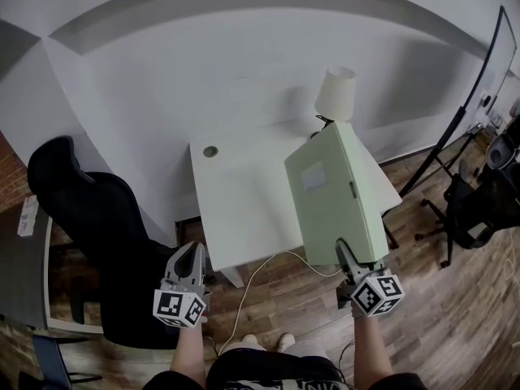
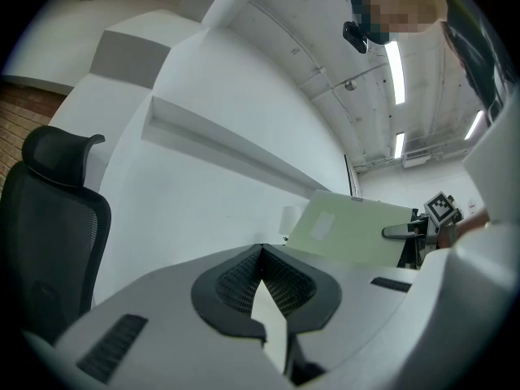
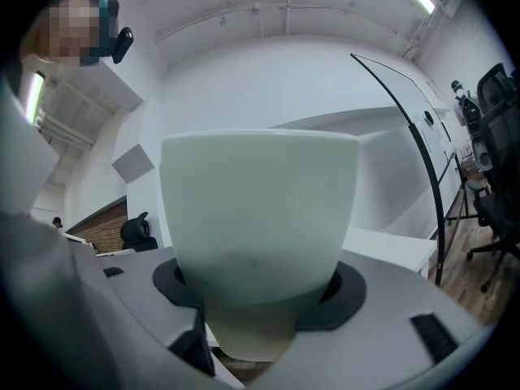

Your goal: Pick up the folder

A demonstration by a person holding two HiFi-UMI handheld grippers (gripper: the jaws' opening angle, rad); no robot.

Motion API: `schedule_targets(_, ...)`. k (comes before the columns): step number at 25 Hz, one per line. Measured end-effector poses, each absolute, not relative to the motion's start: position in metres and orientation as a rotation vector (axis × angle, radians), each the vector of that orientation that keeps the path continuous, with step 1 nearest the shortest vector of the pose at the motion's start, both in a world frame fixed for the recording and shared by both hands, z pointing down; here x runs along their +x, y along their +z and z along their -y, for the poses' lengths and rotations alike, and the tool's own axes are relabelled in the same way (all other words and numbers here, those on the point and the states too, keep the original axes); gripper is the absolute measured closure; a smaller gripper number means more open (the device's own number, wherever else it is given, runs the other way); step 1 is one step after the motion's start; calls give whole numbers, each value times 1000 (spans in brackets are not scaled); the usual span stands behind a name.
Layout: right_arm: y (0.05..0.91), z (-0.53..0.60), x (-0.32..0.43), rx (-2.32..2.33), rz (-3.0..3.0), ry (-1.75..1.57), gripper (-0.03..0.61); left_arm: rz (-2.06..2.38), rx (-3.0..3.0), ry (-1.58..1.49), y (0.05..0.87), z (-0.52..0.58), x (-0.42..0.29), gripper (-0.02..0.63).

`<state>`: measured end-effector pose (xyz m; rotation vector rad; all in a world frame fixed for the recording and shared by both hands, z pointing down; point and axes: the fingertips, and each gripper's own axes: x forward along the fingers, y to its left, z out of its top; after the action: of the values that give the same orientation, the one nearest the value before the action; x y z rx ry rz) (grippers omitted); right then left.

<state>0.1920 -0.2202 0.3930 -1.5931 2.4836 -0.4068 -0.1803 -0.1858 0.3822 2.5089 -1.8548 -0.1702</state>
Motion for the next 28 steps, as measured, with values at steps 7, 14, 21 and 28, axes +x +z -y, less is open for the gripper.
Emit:
schedule_targets(7,388,214,195,-1622,-2482,-351,284,1860,2516,-175,375,183,-181,601)
schedule_targets(14,379,213,191,-1679,-2502,-242,284,1870,2529,-198,368,182,-183,601)
schedule_targets(21,372,210,186,-1693,-2507,-188,284,1881,2519,-207,361,184,-187,601)
schedule_targets(28,373,208,185,-1700,-2493,-185,284,1884,2524,-214,362,183,-190,601)
